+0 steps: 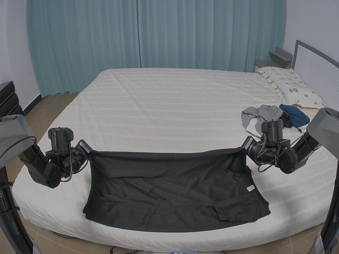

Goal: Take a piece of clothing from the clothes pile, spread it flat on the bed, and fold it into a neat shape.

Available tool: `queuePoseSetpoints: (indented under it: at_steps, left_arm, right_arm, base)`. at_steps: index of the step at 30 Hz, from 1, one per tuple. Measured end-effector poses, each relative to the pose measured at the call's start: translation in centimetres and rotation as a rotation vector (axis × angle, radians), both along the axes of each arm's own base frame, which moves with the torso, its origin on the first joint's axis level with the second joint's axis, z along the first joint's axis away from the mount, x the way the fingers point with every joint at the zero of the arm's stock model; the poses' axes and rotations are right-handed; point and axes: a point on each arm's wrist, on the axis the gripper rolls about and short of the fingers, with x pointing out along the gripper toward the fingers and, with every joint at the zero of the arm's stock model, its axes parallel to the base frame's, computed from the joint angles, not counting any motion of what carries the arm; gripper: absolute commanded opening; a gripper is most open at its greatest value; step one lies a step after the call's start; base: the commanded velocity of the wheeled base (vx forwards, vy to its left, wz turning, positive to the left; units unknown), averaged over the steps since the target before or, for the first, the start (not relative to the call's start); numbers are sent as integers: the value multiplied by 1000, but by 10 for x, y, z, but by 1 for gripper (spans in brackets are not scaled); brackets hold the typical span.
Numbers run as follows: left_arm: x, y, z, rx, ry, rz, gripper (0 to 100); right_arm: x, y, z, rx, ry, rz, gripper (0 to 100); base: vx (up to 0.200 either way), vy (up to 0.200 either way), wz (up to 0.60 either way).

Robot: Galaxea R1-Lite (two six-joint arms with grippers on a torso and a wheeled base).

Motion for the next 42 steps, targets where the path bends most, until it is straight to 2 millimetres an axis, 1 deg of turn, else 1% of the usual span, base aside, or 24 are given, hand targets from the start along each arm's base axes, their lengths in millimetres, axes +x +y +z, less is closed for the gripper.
queuePoseSetpoints:
  at_steps: [3,7,11,15,18,23,25,29,31,37,42]
  left_arm:
    - [-3,0,-5,47,16,-25,0]
    - [-5,-1,-12,67,40,-36,0]
    - [-2,-1,-18,70,53,-37,0]
    - [5,-1,-20,67,45,-32,0]
    - [13,0,-19,64,18,-9,0]
    - [21,1,-15,65,-45,14,0]
    - [24,1,-16,67,-55,16,0]
    - [26,1,-19,69,-53,15,0]
    - [28,1,-27,73,-34,12,0]
    - [28,0,-37,79,-8,8,0]
    - [17,1,-46,131,43,-23,0]
  right_arm:
    - [-6,-2,-2,-13,14,6,0]
    - [-12,-3,-7,-23,37,9,0]
    - [-11,-2,-11,-23,46,14,0]
    - [-5,-1,-10,-12,16,13,0]
    - [7,1,-4,3,-63,8,0]
    - [19,2,-2,7,-103,4,0]
    - [27,4,-3,1,-117,7,0]
    - [32,5,-6,-10,-121,12,0]
    - [37,5,-15,-23,-109,17,0]
    - [35,4,-25,-28,-82,21,0]
    - [26,0,-31,-45,-47,29,0]
  base:
    - [0,0,0]
    - [0,0,0]
    - [0,0,0]
    - [0,0,0]
    - [0,0,0]
    - [0,0,0]
    - [0,0,0]
    - [0,0,0]
    - [0,0,0]
    - [0,0,0]
    - [0,0,0]
